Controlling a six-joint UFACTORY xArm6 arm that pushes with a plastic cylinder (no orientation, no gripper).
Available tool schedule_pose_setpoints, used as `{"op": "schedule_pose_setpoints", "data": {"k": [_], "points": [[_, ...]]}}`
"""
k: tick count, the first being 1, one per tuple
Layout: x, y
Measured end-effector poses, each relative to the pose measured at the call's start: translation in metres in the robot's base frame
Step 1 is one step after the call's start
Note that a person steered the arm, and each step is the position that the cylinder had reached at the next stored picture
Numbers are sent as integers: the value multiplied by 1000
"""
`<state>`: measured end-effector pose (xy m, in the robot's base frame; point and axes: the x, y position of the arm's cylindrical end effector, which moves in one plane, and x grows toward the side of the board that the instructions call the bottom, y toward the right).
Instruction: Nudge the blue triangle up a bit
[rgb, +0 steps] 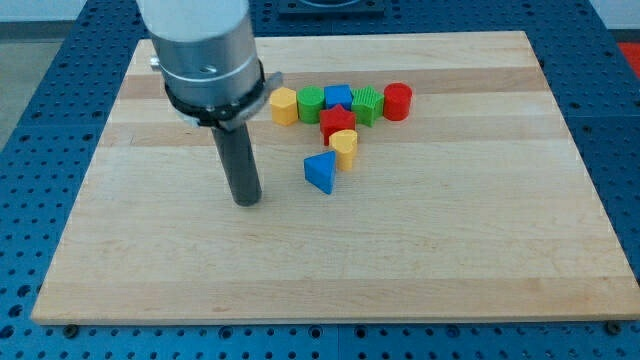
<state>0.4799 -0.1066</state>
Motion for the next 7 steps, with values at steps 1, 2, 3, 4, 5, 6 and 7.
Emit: {"op": "schedule_pose_setpoints", "data": {"k": [1,2,3,4,5,6,7], "points": [[-32,-1],[-35,22],[-35,47],[-35,53],[-35,53],[-35,59],[-35,62]]}}
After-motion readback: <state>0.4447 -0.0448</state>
